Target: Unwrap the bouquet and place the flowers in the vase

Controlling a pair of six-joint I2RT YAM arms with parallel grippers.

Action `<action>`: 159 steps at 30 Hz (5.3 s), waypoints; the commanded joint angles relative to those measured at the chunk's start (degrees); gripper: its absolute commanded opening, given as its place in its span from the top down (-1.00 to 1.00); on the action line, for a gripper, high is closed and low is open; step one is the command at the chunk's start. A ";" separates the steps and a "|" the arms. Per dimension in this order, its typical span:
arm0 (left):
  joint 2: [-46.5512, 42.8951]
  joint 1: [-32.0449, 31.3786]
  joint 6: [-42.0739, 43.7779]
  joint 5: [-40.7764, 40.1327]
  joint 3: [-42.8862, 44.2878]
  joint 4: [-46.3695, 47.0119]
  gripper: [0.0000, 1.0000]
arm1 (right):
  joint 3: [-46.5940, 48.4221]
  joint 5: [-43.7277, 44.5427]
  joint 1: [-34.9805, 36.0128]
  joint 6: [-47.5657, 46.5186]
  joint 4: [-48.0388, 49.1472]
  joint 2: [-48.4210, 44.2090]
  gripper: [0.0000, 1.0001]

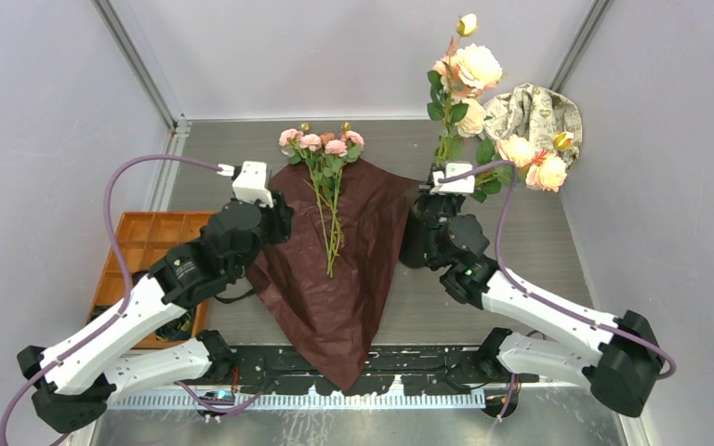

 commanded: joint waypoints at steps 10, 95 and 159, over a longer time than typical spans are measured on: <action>4.51 0.00 -2.35 3.71 -0.35 6.36 0.21 | -2.40 -7.31 0.52 17.91 -24.67 -11.32 0.68; 91.05 33.58 -14.06 25.33 66.74 -16.80 0.63 | 6.71 -23.17 1.39 43.56 -73.90 -51.88 -0.38; 40.22 -9.89 26.69 20.64 48.87 47.79 0.84 | 7.31 -28.50 -1.66 46.50 -79.69 -60.27 -0.37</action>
